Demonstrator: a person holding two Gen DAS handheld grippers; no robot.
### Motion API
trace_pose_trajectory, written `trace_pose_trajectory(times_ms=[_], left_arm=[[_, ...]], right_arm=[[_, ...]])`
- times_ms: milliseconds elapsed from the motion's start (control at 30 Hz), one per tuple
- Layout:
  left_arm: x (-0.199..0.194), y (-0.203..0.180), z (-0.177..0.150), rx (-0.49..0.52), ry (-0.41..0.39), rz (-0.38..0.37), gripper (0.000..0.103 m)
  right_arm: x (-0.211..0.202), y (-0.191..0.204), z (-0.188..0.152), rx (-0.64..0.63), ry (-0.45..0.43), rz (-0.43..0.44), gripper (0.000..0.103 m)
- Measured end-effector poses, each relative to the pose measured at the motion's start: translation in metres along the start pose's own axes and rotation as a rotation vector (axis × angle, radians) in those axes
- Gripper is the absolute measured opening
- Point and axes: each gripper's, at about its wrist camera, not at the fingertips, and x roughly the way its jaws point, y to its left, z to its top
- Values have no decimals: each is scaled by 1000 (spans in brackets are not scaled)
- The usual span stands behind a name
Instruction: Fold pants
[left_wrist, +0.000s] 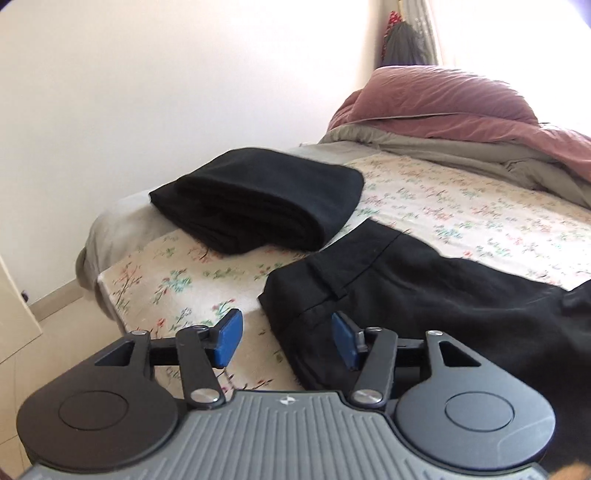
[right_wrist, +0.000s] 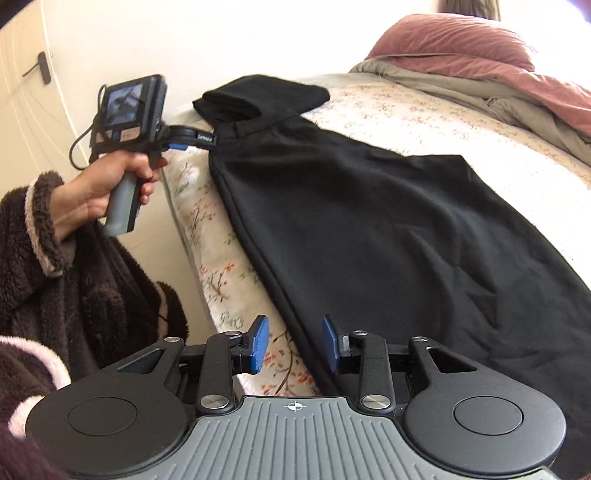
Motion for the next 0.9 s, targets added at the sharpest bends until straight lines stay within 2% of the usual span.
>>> trace_pose_trajectory(times_ms=[33,67,133,200,300,400,500,600,667,733,767,800,833,900], left_arm=[[-2,-6,7,29,-8,-47,71],[-1,-12,14,57,-11,-91,71],[7,-25,27,93,-2,-197,71],[20,-44,38,132,41,-303,71],[43,-69,45,196,31,-409,71],[64,-85,45,242,-6,-456,69],[83,-97,41,257,-47,-494,69],[107,-98,34,250,-10,-471,69],[123,-94,32,204,37,-472,68],[132,-88,34,147,52,-474,66],[135,-87,34,129,60,-463,58],[137,-85,34,109,63,-449,50],[139,-83,35,89,62,-432,46],[142,-81,36,57,61,-416,40]], right_arm=[[1,-9,10,18,-13,-18,45],[3,-19,20,32,-23,-44,47],[9,-36,40,57,-33,-105,47],[21,-54,62,82,-42,-148,47],[41,-79,89,125,-53,-173,47],[60,-99,106,158,-56,-197,47],[97,-136,127,241,-44,-233,47],[124,-160,135,314,-44,-236,47],[140,-171,137,361,-48,-215,47],[157,-181,135,420,-56,-193,46],[163,-184,133,445,-58,-174,44],[168,-186,131,453,-61,-154,26],[171,-184,129,446,-77,-149,0],[172,-180,128,421,-101,-167,0]])
